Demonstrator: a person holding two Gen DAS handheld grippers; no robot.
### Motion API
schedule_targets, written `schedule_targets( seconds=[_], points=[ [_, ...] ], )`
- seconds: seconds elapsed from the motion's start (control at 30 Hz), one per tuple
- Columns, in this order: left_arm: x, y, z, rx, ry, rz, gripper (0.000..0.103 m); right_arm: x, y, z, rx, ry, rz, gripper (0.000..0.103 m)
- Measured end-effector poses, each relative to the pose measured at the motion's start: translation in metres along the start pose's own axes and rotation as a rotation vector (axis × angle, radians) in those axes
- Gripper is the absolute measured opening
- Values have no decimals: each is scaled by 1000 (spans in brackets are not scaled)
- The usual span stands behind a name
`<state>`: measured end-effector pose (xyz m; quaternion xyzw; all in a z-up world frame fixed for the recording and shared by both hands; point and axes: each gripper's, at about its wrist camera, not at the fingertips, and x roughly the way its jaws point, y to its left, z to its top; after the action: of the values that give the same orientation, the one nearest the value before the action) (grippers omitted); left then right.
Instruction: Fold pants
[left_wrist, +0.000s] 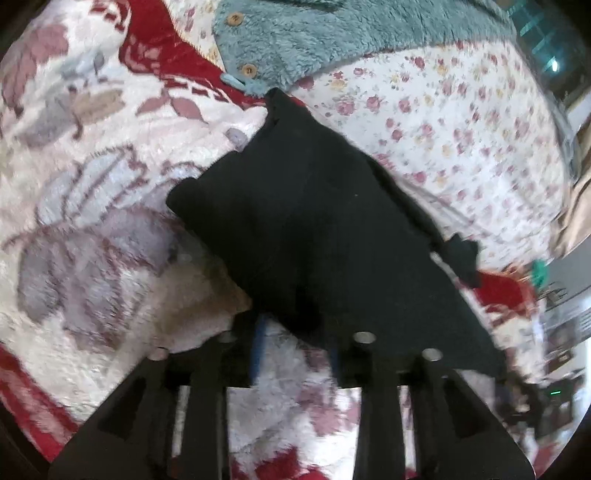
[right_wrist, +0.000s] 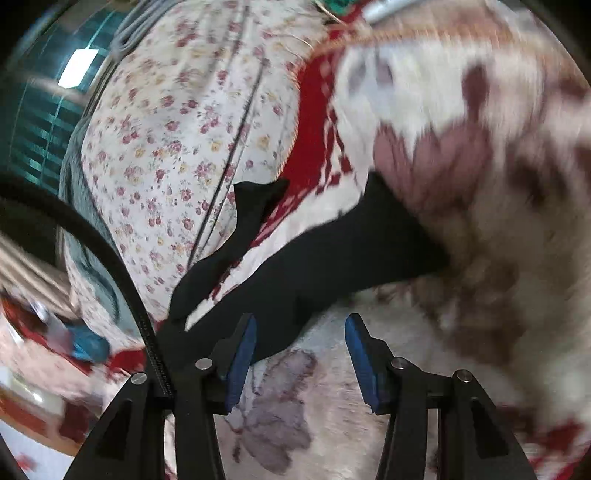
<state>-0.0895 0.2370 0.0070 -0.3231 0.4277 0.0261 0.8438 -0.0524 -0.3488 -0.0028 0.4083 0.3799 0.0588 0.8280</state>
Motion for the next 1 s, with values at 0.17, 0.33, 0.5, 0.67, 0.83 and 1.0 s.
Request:
schedule_targets(
  seconds=[0.17,0.33,0.5,0.67,0.83,1.0],
  points=[
    [4,3,5,-75,-11,-34,44,27,-21,8,133,-40,60,48],
    [11,-2,12,-99,-76,-26,52,28,-28,13,145,-106,99,26],
    [24,-9,23,-47,-55,41,6,29,-21,17,93,-106,107,6],
    [-4,-15,25,-15,-98,16,5,14,-3,17,22,-113,126,5],
    [-50,-11,25,7,-141,10,5,-10,15,4,-21,-90,175,5],
    [-72,28,20,-49,-128,66,5,-12,24,-30,-56,15,177,5]
  ],
)
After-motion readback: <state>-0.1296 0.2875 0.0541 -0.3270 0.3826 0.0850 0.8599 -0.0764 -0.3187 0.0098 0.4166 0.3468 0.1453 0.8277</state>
